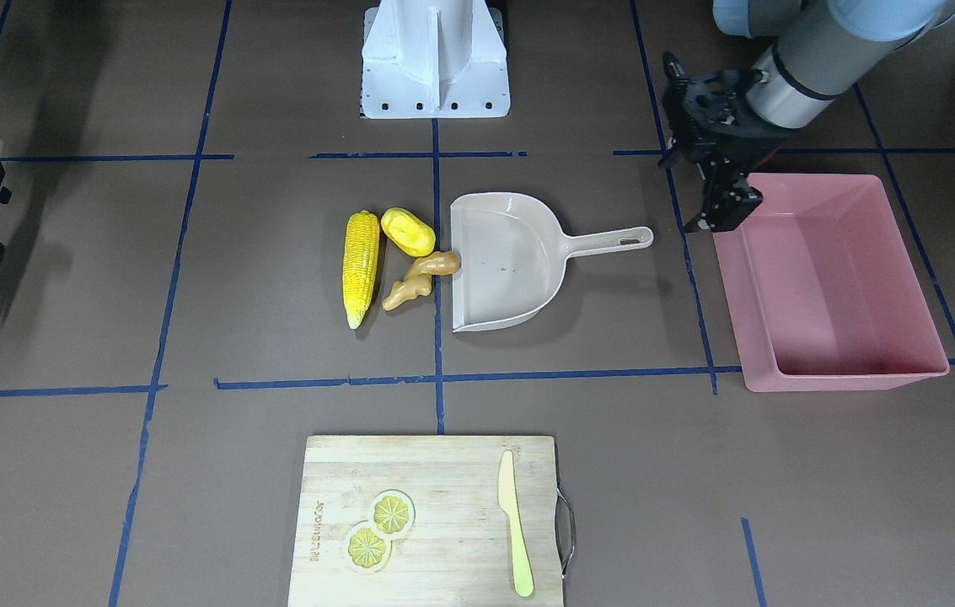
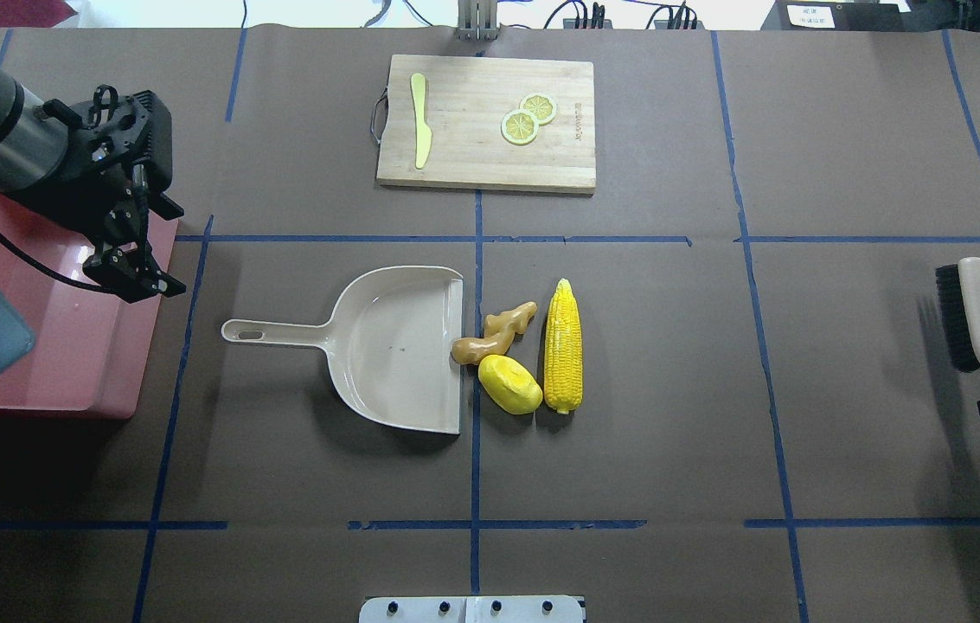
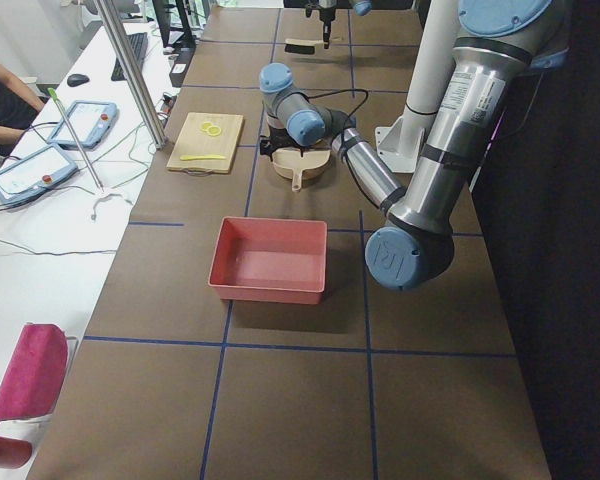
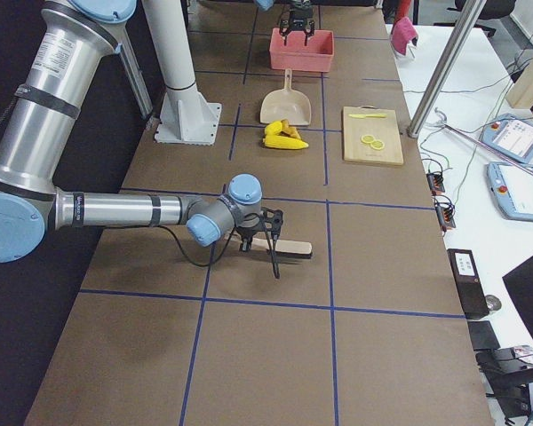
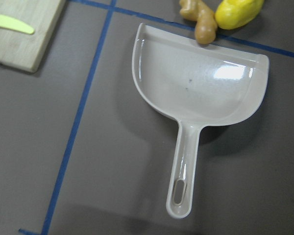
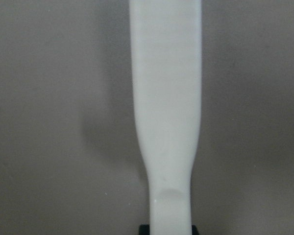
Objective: Sweep and dump trash into bin
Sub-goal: 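Lower the left gripper and grasp the dustpan handle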
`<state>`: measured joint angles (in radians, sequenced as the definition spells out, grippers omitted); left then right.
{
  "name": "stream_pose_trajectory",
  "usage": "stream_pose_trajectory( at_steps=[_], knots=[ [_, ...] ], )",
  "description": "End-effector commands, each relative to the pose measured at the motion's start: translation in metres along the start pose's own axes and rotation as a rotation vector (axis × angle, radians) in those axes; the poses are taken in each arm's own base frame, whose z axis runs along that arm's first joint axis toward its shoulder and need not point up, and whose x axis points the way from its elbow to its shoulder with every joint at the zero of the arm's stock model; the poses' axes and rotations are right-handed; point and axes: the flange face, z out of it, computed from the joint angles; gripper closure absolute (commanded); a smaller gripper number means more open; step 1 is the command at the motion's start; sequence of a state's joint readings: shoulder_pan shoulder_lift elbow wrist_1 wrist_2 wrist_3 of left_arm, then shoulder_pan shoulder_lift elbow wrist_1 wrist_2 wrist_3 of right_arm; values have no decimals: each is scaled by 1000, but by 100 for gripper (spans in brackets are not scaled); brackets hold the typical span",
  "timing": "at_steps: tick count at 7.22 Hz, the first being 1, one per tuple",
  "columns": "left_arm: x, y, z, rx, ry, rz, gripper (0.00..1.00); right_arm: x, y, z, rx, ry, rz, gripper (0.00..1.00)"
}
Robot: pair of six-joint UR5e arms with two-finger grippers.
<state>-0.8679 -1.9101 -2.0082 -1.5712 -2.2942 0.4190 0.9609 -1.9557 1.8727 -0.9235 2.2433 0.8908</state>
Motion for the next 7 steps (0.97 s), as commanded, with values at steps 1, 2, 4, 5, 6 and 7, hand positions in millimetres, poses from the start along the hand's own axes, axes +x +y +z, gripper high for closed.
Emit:
stream_pose_trajectory(
  at_steps=[1, 2, 4, 5, 6, 7],
  knots=[
    [19, -32, 33, -46, -51, 78, 0, -41, -11, -6, -5, 17, -17, 100],
    [18, -44, 59, -85, -61, 92, 0, -62, -13, -20, -9, 21, -12, 100],
    [2, -64, 98, -131, -47, 84, 0, -92, -18, -38, -4, 13, -22, 100],
    [-5, -58, 107, -162, -77, 80, 0, -113, -30, -38, -17, 25, -13, 100],
    [-6, -56, 119, -182, -77, 78, 0, -122, -37, -40, -4, 37, -8, 100],
    [-1, -56, 125, -186, -69, 83, 0, -126, -36, -41, -2, 34, -11, 100]
  ],
)
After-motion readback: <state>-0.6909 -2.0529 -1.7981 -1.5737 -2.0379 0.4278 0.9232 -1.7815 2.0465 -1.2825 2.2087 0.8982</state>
